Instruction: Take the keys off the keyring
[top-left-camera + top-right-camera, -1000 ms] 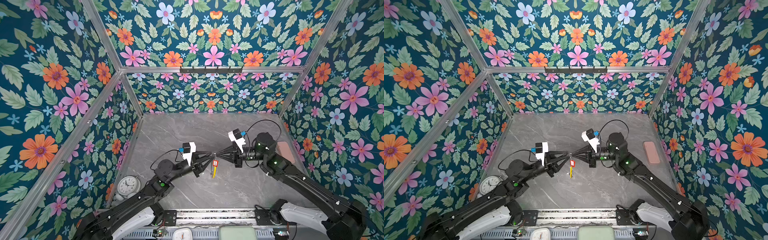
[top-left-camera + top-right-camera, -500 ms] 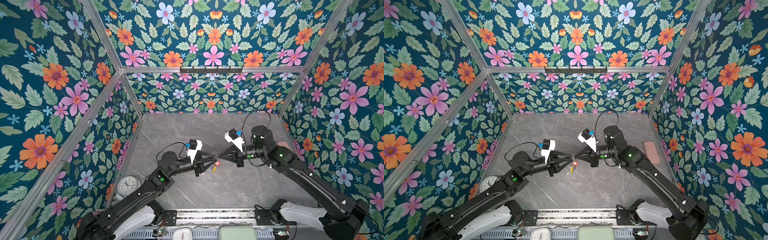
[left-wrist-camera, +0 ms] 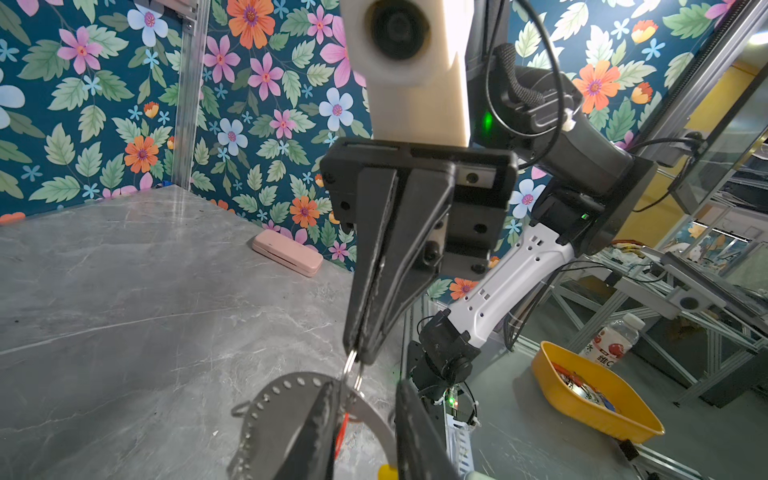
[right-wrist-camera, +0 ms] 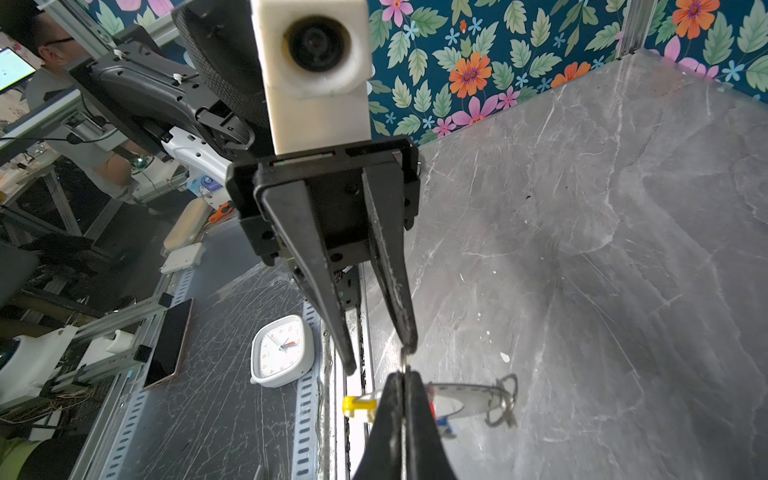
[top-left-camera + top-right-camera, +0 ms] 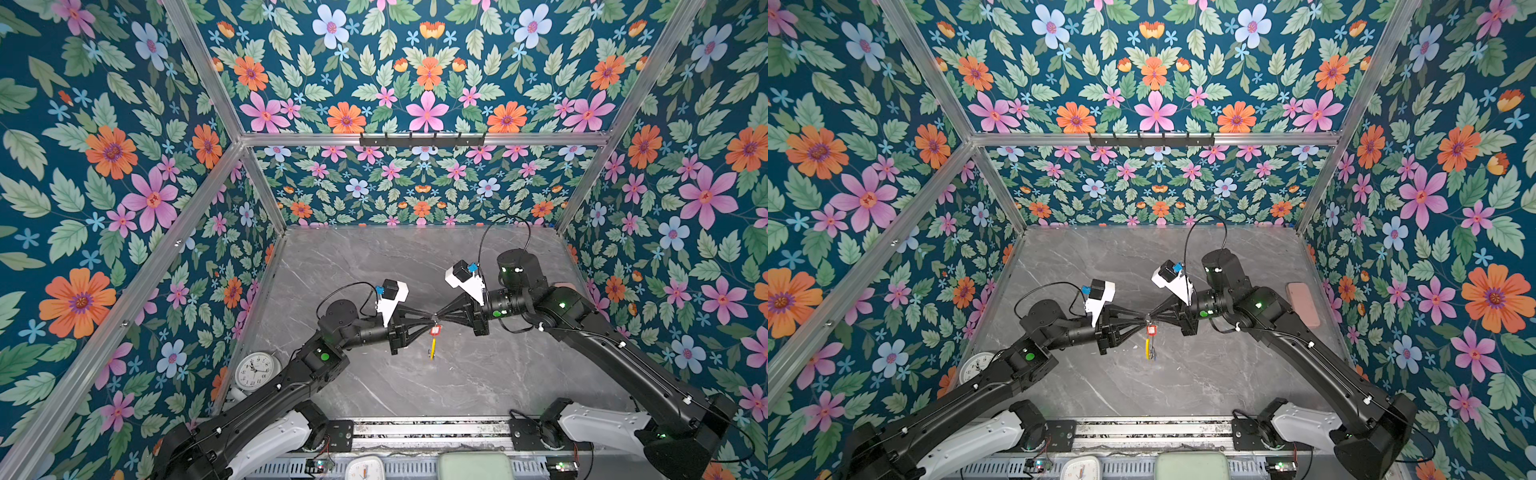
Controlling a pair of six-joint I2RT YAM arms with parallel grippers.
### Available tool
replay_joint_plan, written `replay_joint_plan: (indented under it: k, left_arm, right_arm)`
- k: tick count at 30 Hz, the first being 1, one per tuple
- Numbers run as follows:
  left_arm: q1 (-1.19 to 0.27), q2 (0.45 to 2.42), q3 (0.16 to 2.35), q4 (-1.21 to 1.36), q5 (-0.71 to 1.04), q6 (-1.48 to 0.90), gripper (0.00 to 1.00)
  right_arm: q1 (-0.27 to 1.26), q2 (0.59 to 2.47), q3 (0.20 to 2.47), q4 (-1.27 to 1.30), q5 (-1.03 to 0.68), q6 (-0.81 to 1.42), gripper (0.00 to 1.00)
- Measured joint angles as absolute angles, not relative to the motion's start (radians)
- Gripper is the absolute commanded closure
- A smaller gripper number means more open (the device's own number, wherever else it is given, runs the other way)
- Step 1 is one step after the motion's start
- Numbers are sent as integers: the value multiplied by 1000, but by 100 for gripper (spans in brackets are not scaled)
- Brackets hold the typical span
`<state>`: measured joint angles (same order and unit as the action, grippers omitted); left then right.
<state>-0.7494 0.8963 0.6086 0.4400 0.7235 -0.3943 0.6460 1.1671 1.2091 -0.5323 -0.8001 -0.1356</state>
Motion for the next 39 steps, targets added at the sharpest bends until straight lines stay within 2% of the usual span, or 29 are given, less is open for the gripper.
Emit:
replay_joint_plan:
  k: [5,12,18,24,37,39]
  left_arm:
    - [-669,910,567,540,775,-480,74]
    - [-661,947,550,669,871,-559,73]
    - [-661,975,554,704,908,-578,76]
    - [-662,990,558,702,910,-580,82]
    - [-661,999,550,753,916,-615,100]
    - [-661,1002,549,767,916,-622,100]
  right_arm:
    - [646,1166,1207,-538,-793,-141,100]
    - [650,1170,1207,-532,-794,-141,100]
    - [660,1184,1209,-514,-794,-136,100]
    - [667,1186,1212,-496,-795,-133,100]
    - [669,1187,1213,-471,-804,-110,100]
    - [669,1187,1213,-467,-804,-110,100]
